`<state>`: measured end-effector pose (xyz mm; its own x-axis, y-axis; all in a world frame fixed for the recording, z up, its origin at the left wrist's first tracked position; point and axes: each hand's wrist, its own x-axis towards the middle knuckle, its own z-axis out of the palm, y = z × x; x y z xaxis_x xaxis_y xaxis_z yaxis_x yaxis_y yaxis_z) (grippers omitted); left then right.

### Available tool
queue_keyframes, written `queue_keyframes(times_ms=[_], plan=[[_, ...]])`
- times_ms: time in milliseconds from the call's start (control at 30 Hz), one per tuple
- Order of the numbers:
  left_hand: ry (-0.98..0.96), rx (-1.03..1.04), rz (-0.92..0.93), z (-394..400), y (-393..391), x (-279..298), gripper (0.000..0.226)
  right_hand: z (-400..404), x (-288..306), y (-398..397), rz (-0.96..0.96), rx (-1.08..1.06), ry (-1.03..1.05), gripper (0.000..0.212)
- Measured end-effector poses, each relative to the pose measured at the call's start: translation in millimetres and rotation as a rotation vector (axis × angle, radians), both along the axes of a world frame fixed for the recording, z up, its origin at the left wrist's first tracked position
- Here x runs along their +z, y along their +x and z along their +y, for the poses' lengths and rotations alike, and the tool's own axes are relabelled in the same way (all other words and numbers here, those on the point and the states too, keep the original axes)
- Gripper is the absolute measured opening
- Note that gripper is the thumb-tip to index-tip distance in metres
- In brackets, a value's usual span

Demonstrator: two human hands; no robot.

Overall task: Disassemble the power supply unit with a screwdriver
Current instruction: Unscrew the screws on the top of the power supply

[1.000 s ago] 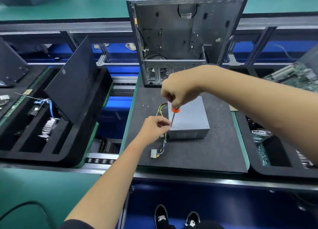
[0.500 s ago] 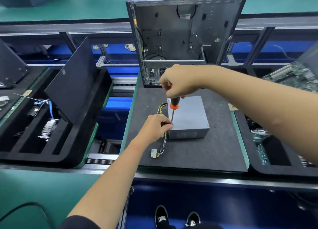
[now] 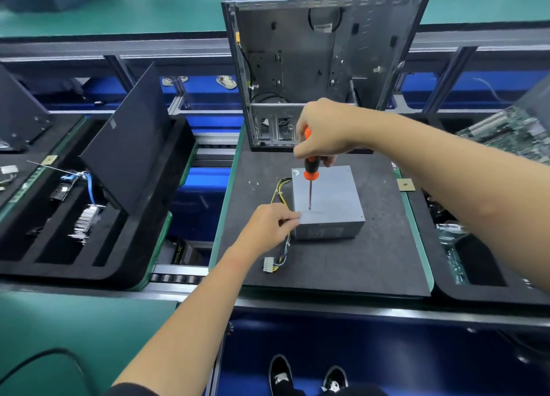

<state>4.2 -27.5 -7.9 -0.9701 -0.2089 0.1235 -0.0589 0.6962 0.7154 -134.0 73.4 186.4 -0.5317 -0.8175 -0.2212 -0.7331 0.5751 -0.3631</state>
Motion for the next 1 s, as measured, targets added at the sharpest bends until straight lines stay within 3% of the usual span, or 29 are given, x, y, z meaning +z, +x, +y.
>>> queue_keyframes(times_ms=[133, 233, 300, 400, 467, 533, 1000], plan=[[-0.342, -0.161, 0.039, -1.2, 0.0, 0.9, 0.022, 3.0, -2.2, -1.7, -0.017, -0.026, -0.047, 0.025], [-0.39, -0.182, 0.043, -2.8, -2.7, 2.4, 0.023, 2.1, -4.8, 2.2, -0.034, -0.004, -0.047, 0.025], [-0.281, -0.121, 0.056, -2.1, -1.4, 0.0, 0.017, 1.3, -5.7, 4.1, -0.039, -0.001, -0.053, 0.027], [0.053, 0.061, 0.017, -0.2, 1.1, -3.7, 0.006, 2.0, -7.1, 5.9, -0.046, 0.001, -0.052, 0.028], [0.256, 0.172, -0.025, 1.8, 0.1, -5.1, 0.013, 2.6, -8.4, 6.5, -0.046, 0.005, -0.057, 0.028], [0.343, 0.226, -0.05, 1.4, -2.2, -6.1, 0.018, 2.0, -10.5, 7.1, -0.041, 0.011, -0.062, 0.028], [0.275, 0.193, -0.06, 3.4, -6.7, -4.3, 0.012, 4.6, -12.0, 7.2, -0.055, 0.018, -0.067, 0.023]])
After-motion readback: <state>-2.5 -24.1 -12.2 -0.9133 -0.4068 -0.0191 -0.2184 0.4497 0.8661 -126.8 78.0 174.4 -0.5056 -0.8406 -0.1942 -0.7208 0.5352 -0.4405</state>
